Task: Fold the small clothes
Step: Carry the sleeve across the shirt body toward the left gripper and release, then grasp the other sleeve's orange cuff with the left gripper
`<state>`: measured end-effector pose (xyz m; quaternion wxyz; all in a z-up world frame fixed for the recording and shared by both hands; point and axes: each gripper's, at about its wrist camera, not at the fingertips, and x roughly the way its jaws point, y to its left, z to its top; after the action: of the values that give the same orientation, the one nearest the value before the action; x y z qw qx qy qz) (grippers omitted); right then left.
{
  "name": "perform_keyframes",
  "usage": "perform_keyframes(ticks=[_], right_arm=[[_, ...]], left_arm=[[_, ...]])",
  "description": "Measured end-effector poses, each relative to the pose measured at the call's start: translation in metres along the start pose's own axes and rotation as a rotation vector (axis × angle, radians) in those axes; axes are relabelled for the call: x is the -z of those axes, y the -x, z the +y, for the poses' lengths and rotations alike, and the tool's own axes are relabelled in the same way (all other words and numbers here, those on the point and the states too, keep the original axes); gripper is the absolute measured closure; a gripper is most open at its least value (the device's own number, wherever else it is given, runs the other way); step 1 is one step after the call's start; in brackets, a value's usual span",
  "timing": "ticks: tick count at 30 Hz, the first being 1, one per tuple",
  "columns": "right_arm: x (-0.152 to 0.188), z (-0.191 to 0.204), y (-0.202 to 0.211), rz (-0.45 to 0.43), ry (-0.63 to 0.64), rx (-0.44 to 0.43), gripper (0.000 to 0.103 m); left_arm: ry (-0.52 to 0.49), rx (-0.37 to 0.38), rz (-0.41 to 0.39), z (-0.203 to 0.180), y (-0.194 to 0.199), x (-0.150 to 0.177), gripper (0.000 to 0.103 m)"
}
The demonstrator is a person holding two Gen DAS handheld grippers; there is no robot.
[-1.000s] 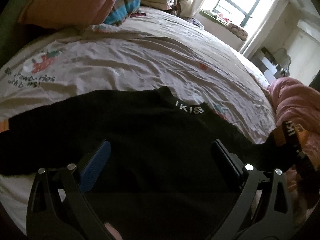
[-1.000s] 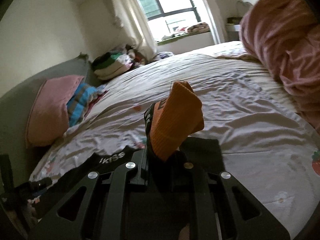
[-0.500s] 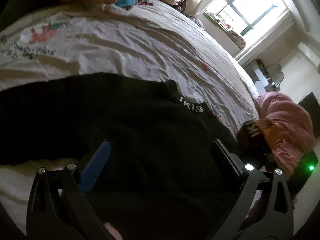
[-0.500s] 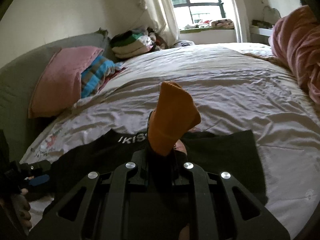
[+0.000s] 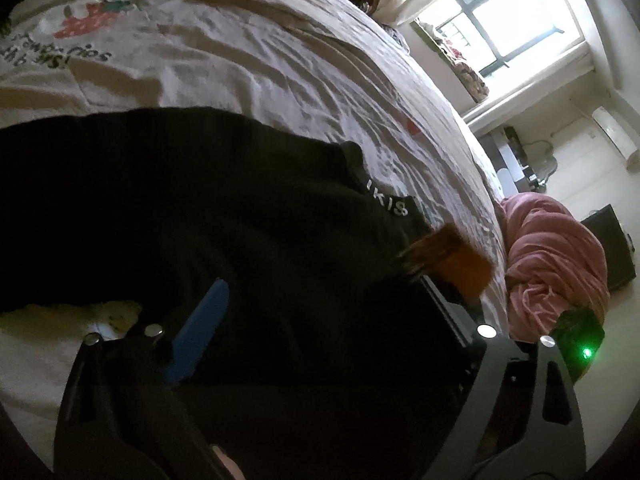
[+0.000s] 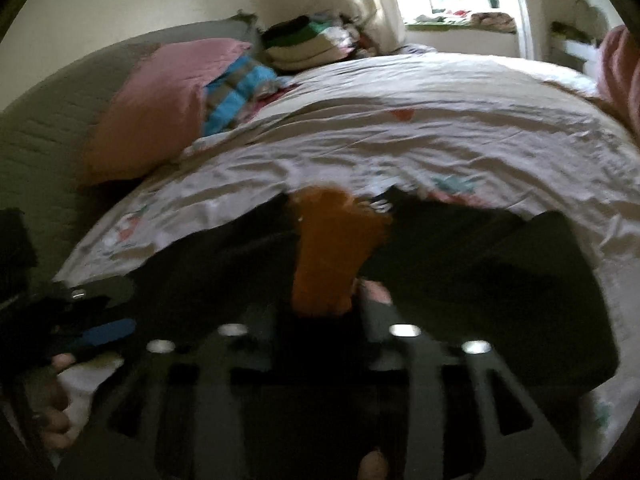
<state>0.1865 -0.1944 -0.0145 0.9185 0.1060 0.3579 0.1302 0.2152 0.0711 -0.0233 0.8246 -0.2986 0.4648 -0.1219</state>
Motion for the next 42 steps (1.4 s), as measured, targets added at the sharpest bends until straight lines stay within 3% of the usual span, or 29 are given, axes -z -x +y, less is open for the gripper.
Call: perform_keyframes(ticks=[6, 11, 18, 19, 20, 23, 26, 34, 38, 42], right_arm=[[0.009, 0.008, 0.029, -0.013, 0.017, -0.123, 0.048], [0.011, -0.011, 0.054, -0.050, -0.020, -0.072, 0.048], [0.015, -0.045, 0.076, -0.074, -0.075, 0.002, 0.048], [0.015, -0.049, 0.078, -0.076, -0.081, 0.007, 0.048], [0.016, -0.053, 0.081, -0.081, -0.089, 0.011, 0.048], [0.017, -0.063, 0.087, -0.091, -0.106, 0.028, 0.048], [0.018, -0.070, 0.092, -0.096, -0.115, 0.040, 0.048], [0.019, -0.078, 0.095, -0.093, -0.131, 0.062, 0.048], [0.019, -0.076, 0.091, -0.083, -0.119, 0.082, 0.048], [0.020, -0.071, 0.080, -0.050, -0.082, 0.118, 0.048]], left_arm=[[-0.003, 0.023, 0.035, -0.003, -0.011, 0.004, 0.032], [0.001, 0.050, 0.103, -0.008, -0.032, 0.011, 0.052], [-0.022, 0.007, 0.204, -0.032, -0.074, 0.032, 0.052], [-0.039, -0.023, 0.194, -0.036, -0.078, 0.034, 0.060], [-0.060, -0.060, 0.180, -0.040, -0.080, 0.034, 0.078], [-0.082, -0.051, 0.165, -0.046, -0.080, 0.031, 0.092], [-0.147, -0.060, 0.090, -0.062, -0.063, 0.025, 0.097], [-0.332, -0.080, -0.112, -0.103, 0.001, 0.012, 0.098], [-0.355, -0.120, -0.133, -0.098, 0.010, 0.010, 0.098], [-0.311, -0.154, -0.094, -0.075, -0.002, 0.011, 0.098]])
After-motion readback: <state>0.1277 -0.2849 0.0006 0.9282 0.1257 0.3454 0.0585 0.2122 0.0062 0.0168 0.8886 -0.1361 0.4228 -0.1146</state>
